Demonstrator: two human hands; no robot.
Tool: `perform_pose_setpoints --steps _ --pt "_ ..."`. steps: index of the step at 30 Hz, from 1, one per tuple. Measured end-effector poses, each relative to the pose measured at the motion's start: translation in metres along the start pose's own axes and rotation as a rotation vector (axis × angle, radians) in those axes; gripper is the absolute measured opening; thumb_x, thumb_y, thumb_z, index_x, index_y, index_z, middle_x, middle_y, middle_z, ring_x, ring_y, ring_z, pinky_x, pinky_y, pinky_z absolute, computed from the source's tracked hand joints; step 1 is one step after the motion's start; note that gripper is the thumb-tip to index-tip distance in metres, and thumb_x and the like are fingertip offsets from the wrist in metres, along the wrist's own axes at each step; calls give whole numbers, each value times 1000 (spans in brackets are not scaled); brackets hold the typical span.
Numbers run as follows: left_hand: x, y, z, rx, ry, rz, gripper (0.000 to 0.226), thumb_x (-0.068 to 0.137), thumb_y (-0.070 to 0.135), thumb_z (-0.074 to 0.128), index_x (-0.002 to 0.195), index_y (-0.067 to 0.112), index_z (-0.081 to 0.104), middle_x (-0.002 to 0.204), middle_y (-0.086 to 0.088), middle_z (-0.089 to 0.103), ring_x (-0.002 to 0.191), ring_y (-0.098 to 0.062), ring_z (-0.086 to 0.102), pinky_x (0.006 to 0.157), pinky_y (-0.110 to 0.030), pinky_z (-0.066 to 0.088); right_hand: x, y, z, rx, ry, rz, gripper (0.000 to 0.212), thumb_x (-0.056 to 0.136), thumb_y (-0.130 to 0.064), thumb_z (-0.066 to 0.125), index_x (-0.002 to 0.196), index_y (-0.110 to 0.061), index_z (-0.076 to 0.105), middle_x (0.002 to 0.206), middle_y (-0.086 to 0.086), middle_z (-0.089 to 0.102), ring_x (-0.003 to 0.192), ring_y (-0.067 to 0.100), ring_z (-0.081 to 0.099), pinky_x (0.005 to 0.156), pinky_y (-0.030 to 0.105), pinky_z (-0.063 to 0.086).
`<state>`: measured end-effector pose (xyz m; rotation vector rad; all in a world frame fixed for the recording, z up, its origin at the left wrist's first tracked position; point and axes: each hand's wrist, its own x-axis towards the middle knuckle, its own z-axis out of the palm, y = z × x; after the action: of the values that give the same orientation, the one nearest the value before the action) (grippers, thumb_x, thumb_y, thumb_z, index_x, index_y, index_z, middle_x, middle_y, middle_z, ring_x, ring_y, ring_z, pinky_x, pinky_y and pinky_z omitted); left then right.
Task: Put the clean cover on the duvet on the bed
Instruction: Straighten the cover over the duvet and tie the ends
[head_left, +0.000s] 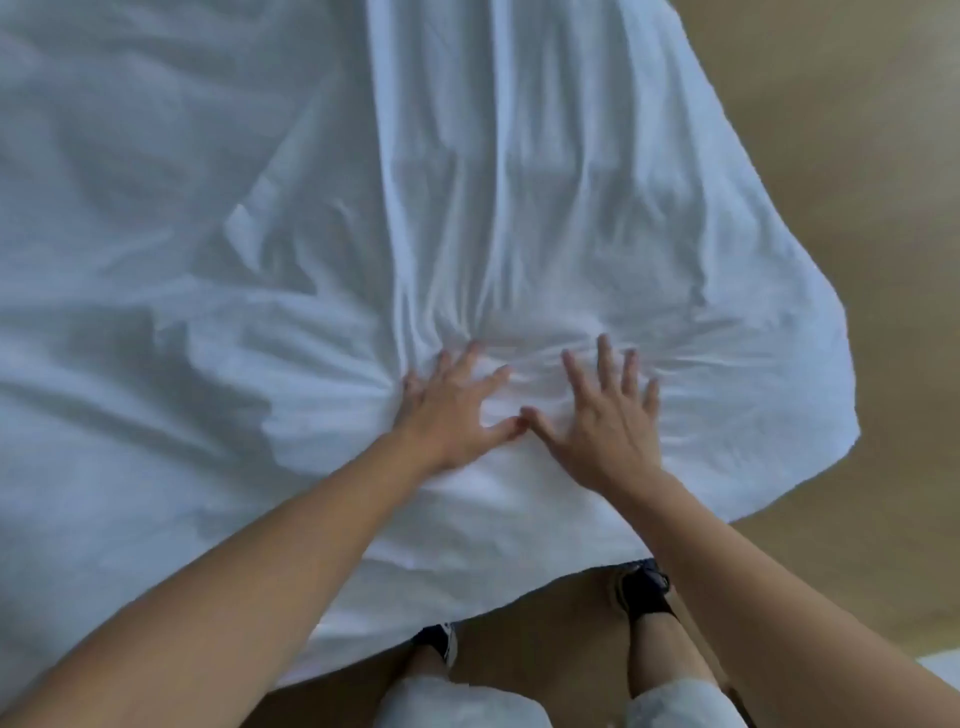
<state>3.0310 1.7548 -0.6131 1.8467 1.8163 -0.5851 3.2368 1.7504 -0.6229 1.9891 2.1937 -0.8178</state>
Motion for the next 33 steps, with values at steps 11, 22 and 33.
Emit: perform_pose_setpoints --steps 11,22,33 --pt "-119 -271 80 -156 -70 -199 122 58 104 32 155 48 -15 163 0 -36 152 -43 -18 116 -70 -1 -35 -199 100 -220 -261 209 106 78 -93 21 159 -32 -11 165 8 -27 150 46 -19 110 77 -6" --pt "-194 -421 119 -52 166 -385 94 77 92 27 158 49 6 169 0 -16 155 -31 -14 110 -75 -11 -53 -350 185 -374 -389 74 108 66 -101 31 143 -57 -30 155 -8 -45 146 38 -34 94 86 -12" --pt "-311 -555 145 -858 701 -969 60 87 23 70 141 9 48 145 -19 45 127 -39 47 102 -44 45 -93 -447 175 9 -117 240 65 94 -52 55 150 -22 40 154 26 32 144 46 28 115 64 24"
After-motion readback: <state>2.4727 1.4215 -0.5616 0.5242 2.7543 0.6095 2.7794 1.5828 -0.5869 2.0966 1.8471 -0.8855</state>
